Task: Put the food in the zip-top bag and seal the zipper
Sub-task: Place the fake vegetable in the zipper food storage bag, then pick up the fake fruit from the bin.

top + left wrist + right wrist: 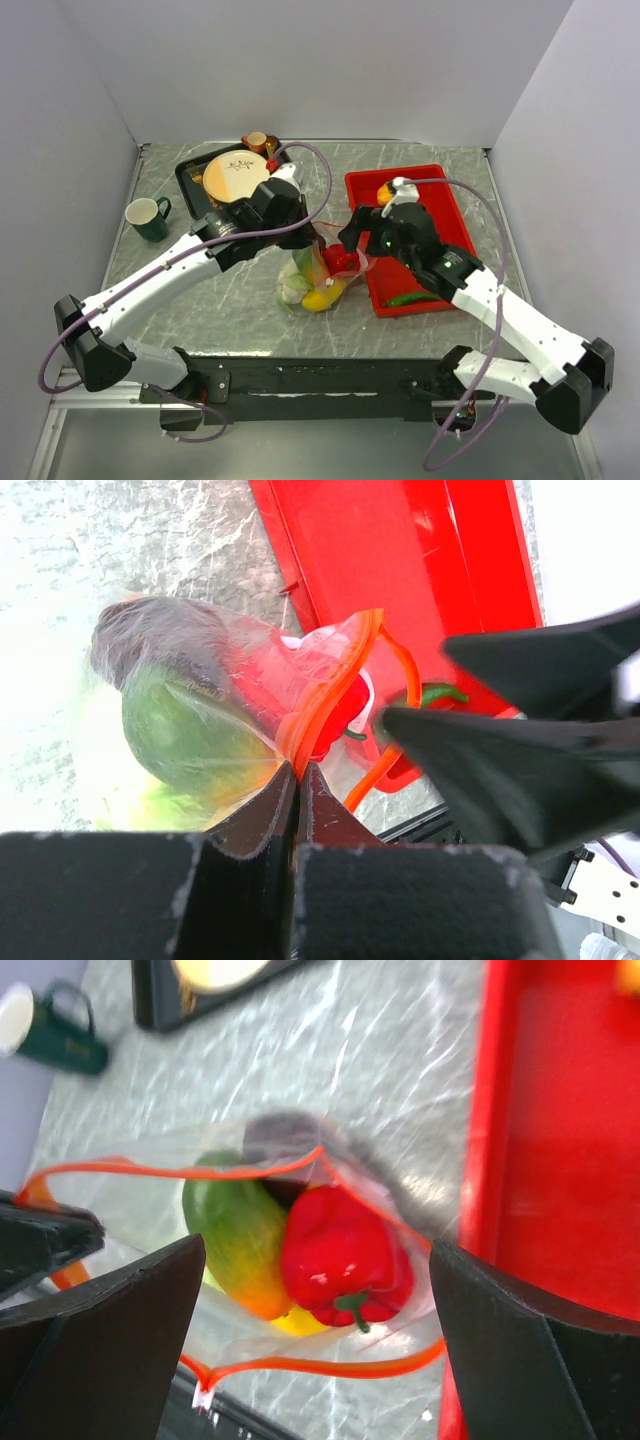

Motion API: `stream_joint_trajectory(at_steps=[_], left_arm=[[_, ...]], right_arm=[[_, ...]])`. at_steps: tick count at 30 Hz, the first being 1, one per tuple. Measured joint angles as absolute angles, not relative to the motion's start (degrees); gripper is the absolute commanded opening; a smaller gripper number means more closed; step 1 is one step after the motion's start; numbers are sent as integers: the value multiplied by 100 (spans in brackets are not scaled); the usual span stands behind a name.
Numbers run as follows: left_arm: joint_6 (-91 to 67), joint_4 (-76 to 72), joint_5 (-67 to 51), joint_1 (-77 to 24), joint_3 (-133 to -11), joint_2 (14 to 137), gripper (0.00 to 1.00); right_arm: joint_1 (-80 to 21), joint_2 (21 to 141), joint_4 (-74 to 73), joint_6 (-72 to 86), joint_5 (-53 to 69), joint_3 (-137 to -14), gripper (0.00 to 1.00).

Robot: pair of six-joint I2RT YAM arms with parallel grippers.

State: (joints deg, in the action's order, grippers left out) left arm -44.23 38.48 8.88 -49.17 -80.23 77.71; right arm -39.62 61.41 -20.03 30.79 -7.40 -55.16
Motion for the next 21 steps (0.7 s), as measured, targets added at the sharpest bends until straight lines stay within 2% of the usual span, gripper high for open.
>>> stream_joint_trajectory(at_steps=[7, 10, 14, 21], left_arm=[[-4423, 3793, 886, -4917, -7990, 7771, 5], [-4418, 3743, 882, -4917, -7953, 7771, 1], [-4418, 3728, 882, -4917, -7907, 7771, 1], [-4414, 3721, 882, -4917, -7907, 7773, 1]], right_arm=[[-3564, 5964, -2294, 3334, -1815, -5520, 100], [-2864, 6246, -2427, 3472, -1702, -5520, 100], [-1979, 6836, -2541, 3511, -1236, -5544, 100], [-1754, 7752, -2851, 3468, -829, -6239, 100]])
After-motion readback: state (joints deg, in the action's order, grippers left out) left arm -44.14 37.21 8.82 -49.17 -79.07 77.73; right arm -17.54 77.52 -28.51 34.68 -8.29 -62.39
